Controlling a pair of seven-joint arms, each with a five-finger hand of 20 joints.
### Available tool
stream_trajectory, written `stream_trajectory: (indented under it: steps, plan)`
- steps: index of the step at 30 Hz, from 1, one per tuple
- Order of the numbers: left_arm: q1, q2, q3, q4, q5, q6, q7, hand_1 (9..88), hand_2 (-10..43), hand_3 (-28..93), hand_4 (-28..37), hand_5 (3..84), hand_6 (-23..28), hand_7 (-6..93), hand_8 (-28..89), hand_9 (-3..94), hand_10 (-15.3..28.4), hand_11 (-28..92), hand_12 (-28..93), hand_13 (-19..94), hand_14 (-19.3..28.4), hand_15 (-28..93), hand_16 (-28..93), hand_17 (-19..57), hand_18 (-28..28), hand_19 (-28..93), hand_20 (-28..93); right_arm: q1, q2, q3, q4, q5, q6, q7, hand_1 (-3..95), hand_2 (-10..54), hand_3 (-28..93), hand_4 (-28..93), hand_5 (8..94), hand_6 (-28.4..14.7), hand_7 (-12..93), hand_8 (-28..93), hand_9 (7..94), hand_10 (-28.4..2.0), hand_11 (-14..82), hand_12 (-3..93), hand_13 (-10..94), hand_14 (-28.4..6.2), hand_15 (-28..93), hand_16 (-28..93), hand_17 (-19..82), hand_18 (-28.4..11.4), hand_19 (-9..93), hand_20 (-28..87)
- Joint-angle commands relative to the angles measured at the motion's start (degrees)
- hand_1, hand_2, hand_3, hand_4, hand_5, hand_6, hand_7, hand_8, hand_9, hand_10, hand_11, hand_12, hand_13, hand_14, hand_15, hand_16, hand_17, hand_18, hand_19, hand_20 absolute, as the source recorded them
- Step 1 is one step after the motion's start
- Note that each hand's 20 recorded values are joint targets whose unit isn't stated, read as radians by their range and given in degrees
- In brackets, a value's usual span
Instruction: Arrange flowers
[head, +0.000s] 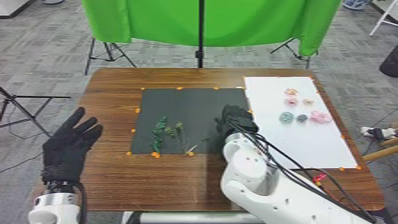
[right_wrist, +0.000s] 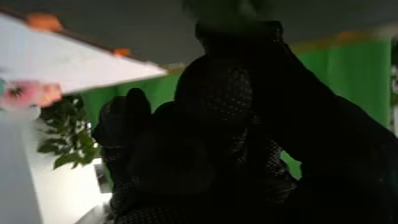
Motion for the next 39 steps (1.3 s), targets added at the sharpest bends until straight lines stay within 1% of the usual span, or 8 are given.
stream_trajectory:
  steps: [1,9,18,22,24,31,34,39]
  plan:
    - [-0.40,-2.30,-0.65,0.12,2.19,-0.69,-3.08,23.8,6.1,84,-24.5,38.1,9.7,9.2,-8,36.2,20.9,28,11,24,28.1,61,-11,-8.1,27.3,58,6,-0.19,-0.98,-0.52,1.37,1.73,-2.25,1.08,54.1,-9.5,72,-25,91.0,-4.0,22,11,87.4,-12.8,56.4,25.0,82,-8.6,82,25,39,-25.8,93,39]
    - [0.02,-2.18,-1.03,0.03,2.12,-0.53,-3.42,23.7,6.0,84,-24.4,38.1,9.6,9.1,-8,36.3,20.9,28,11,24,28.1,61,-11,-8.1,27.2,58,6,-0.82,-1.00,-0.07,0.63,1.15,-3.57,0.29,49.8,-9.5,67,-27,89.5,-3.9,23,9,85.1,-13.1,58.4,25.3,81,-9.1,82,25,37,-26.1,93,39]
    - [0.50,-1.47,-0.53,-0.03,1.61,-0.52,-2.46,23.9,6.2,84,-24.1,38.2,9.7,9.2,-8,36.2,20.9,28,11,24,28.1,61,-11,-8.1,27.3,58,6,-1.72,-0.35,0.77,-0.40,0.32,-5.24,0.20,42.6,-9.5,68,-28,88.1,-3.0,22,-1,83.5,-13.8,58.3,24.8,79,-9.7,83,24,36,-26.3,93,38]
    - [0.83,-2.70,-1.25,-0.14,2.47,-0.71,-3.83,23.9,6.3,84,-24.1,38.3,9.7,9.1,-8,36.2,21.0,28,11,24,28.1,61,-11,-8.1,27.2,58,6,-1.85,0.33,1.28,-1.16,-1.73,-4.03,0.36,38.6,-9.5,67,-28,88.1,-2.9,23,-11,83.2,-14.1,58.3,24.8,79,-10.3,83,24,35,-26.9,93,38]
    - [0.86,-3.21,-1.46,-0.06,3.08,-1.11,-4.44,23.9,6.3,84,-24.0,38.3,9.7,9.1,-8,36.2,21.0,28,11,24,28.1,61,-11,-8.1,27.3,58,6,-1.88,0.90,2.03,-1.77,-1.66,-3.08,0.63,37.1,-9.5,66,-28,88.1,-3.0,23,-11,83.2,-14.2,58.3,24.8,79,-10.4,83,24,35,-27.2,93,38]
    - [1.33,-2.33,-1.08,-0.30,2.02,-0.42,-3.01,23.9,6.3,84,-23.9,38.3,9.8,9.0,-8,36.2,21.0,28,11,24,28.2,61,-11,-8.1,27.2,58,6,-2.21,3.53,6.43,-4.25,-1.84,0.95,1.12,34.9,-9.5,67,-28,88.9,-3.5,23,-11,83.4,-14.4,58.2,24.6,79,-10.9,83,24,35,-27.6,93,38]
    - [1.12,-2.90,-1.12,-0.28,2.30,-0.53,-3.21,23.9,6.4,84,-23.9,38.4,9.7,9.0,-8,36.1,21.0,28,11,24,28.2,61,-11,-8.1,27.2,58,6,-2.10,6.27,9.25,-4.97,-1.64,4.81,0.95,34.0,-9.5,68,-27,88.2,-3.6,22,-11,83.0,-14.6,57.6,24.4,78,-11.2,83,24,34,-27.9,93,38]
    - [1.21,-4.10,-1.88,-0.25,3.00,-0.91,-3.43,23.8,6.3,84,-24.0,38.3,9.8,9.0,-8,36.2,20.9,28,11,24,28.1,61,-11,-8.1,27.2,58,6,-1.93,13.09,14.13,-4.66,1.35,9.26,0.04,34.4,-9.5,73,-25,76.2,-5.1,18,-12,72.9,-17.3,45.4,19.7,66,-13.8,76,19,26,-27.5,84,30]
